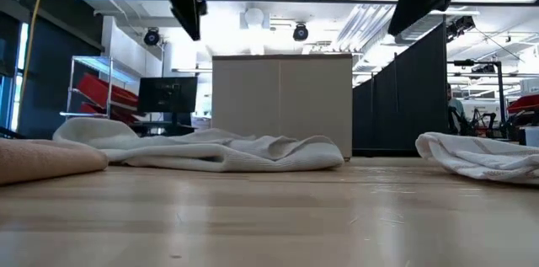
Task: Fold towel
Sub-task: Fold the left white towel
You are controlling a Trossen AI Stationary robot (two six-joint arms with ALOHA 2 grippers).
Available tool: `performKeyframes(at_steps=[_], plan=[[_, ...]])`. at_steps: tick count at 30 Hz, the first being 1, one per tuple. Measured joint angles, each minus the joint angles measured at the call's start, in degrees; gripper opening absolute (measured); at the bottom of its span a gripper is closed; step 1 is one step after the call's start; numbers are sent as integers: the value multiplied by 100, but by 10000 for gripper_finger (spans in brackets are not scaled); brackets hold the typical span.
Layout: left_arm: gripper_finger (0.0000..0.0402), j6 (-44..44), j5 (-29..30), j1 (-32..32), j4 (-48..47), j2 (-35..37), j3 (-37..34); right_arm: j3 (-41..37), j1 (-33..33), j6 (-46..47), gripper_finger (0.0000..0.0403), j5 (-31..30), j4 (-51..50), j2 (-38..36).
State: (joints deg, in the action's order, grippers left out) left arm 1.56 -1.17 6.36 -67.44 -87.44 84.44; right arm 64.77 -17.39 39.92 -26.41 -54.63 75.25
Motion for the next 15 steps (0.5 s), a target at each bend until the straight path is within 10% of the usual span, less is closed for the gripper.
performKeyframes(at_steps=[7,15], plan=[[197,201,1459,-1236,2270,0,-1497,0,55,-196,0,8,-128,201],[195,-575,1846,-1612,4816,-180,-3047,0,55,-678,0,7,-183,211]])
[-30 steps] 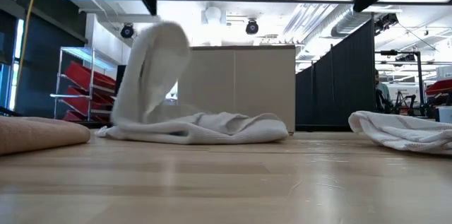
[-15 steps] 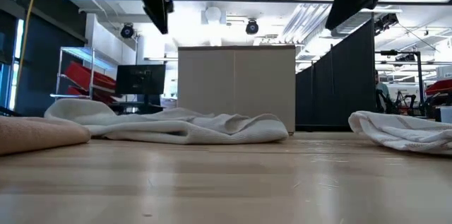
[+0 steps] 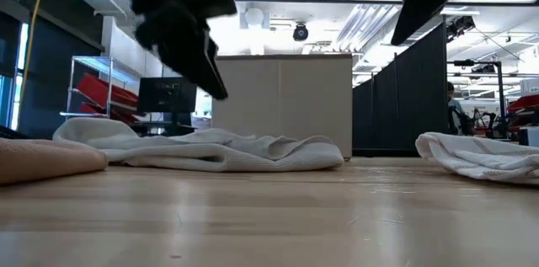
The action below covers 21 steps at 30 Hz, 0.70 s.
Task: Fold towel
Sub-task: Fold the left white towel
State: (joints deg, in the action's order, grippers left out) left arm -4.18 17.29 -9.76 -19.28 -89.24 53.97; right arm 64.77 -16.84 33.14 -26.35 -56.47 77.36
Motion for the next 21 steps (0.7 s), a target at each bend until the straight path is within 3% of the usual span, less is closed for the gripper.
performKeyframes(at_steps=[11,16,21], plan=[[195,-163,-10,-83,406,-904,-166,0,9,-47,0,-4,-288,0],[194,-449,21,-78,335,-972,-167,0,10,123,0,-2,-394,0],[153,-909,-83,2,216,-933,-166,0,9,141,0,0,-411,0]])
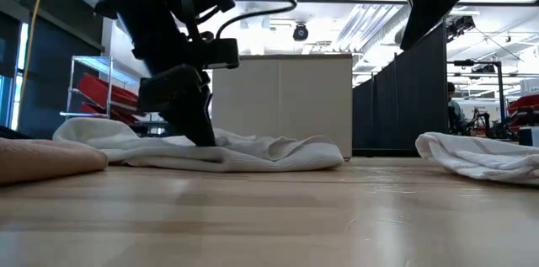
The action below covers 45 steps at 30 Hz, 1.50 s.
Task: Fold towel
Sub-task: Fold the left white towel
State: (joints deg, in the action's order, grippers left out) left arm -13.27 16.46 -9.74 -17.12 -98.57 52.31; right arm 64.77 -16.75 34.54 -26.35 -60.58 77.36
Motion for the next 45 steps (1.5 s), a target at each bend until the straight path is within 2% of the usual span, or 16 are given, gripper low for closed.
performKeyframes(at_steps=[6,8,13,19,22,28,30,34,41,45], plan=[[26,-20,-398,-2,-257,117,98,0,0,-1,0,3,0,0],[9,-17,-575,-2,-463,296,319,0,0,0,0,49,8,0],[15,181,-781,-4,-1696,914,1286,0,1,-4,0,390,66,0],[3,437,-795,77,-2959,1591,2421,0,82,-165,0,391,314,0],[3,314,-1103,145,-3512,1840,2810,0,203,-147,0,485,531,0],[2,-100,-1631,86,-5401,2291,3437,0,395,-4,0,1361,1067,0],[2,-237,-1640,3,-5877,2461,3650,0,410,-4,0,1464,1257,0],[2,-496,-1454,-108,-6166,2800,3984,0,429,-4,0,1482,1712,94],[2,-771,-1182,-133,-6253,3252,4149,0,476,-213,3,2016,2508,821],[2,-923,-1078,-133,-6946,3333,4146,0,488,-167,26,2146,2529,1233]])
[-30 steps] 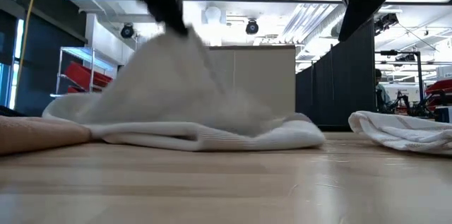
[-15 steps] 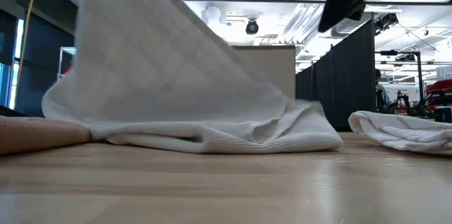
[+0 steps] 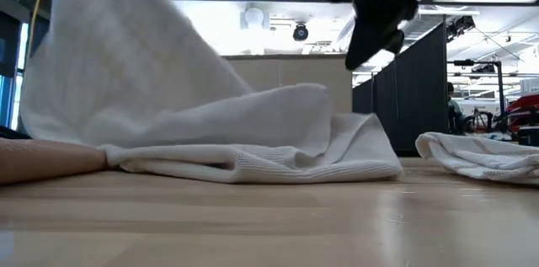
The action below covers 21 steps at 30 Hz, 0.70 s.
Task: Fold towel
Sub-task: Fold the left white towel
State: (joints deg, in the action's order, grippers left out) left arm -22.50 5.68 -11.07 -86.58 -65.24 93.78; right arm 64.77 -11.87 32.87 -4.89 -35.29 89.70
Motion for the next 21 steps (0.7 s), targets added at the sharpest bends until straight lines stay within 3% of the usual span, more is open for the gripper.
performKeyframes(at_steps=[2,11,16,21], plan=[[2,-119,61,2,-383,43,-11,0,2,8,44,86,-2,134],[2,-140,191,2,435,194,358,0,295,-80,106,37,110,203],[2,-142,-698,0,702,140,216,0,577,-118,114,-115,702,277],[2,-295,-1460,-159,1083,40,-768,0,501,-658,114,-1028,1523,670]])
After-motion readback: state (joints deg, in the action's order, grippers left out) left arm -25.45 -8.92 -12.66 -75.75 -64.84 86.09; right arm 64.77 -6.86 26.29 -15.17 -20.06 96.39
